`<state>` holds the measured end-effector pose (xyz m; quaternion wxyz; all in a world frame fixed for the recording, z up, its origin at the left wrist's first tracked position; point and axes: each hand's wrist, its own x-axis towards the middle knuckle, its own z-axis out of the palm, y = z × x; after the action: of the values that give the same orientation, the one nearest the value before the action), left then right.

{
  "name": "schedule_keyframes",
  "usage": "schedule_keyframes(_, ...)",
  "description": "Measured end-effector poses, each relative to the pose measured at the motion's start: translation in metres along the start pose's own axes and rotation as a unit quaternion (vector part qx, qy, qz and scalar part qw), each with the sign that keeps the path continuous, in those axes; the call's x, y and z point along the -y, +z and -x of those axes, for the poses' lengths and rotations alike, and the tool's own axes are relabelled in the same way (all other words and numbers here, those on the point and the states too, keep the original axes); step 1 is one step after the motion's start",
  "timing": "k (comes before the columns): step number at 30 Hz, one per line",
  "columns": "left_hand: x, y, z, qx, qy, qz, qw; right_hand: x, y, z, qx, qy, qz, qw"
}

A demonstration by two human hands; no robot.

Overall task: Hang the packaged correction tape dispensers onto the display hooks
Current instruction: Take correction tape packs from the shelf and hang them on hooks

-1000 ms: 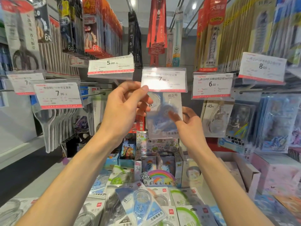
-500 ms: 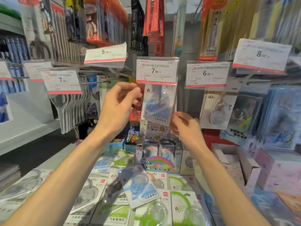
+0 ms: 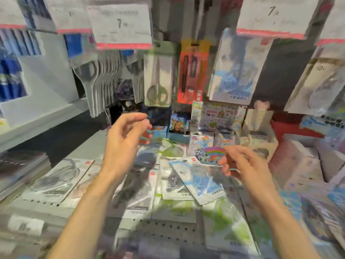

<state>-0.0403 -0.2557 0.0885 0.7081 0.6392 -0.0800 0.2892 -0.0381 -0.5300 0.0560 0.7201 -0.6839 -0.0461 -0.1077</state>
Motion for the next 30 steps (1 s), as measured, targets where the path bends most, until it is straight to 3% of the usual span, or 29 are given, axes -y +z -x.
schedule_keyframes(6,0.024,-0.108,-0.024,-0.003,-0.029,-0.009,1.0,-0.027,0.102,0.018,-0.017,0.033,-0.026,0.999)
schedule_keyframes(14,0.049,-0.228,-0.049,0.044,-0.122,-0.135,0.982,-0.053,0.217,0.028,0.039,0.076,-0.006,0.996)
schedule_keyframes(16,0.06,-0.244,-0.051,0.067,-0.111,-0.192,0.973,-0.057,0.24,0.026,0.061,0.085,0.011,0.994)
schedule_keyframes(18,0.071,-0.256,-0.05,0.099,-0.101,-0.268,0.953,-0.063,0.262,0.023,0.087,0.083,0.047,0.992)
schedule_keyframes(21,0.08,-0.271,-0.05,0.185,-0.104,-0.437,0.874,-0.074,0.286,0.015,0.114,0.045,0.159,0.98)
schedule_keyframes(25,0.079,-0.281,-0.05,0.261,-0.039,-0.564,0.782,-0.084,0.298,0.01,0.194,-0.038,0.436,0.878)
schedule_keyframes(27,0.081,-0.283,-0.05,0.278,-0.062,-0.558,0.779,-0.082,0.3,0.011,0.218,-0.03,0.466,0.857)
schedule_keyframes(30,0.087,-0.285,-0.05,0.289,-0.091,-0.528,0.793,-0.084,0.296,0.012,0.22,-0.02,0.457,0.862)
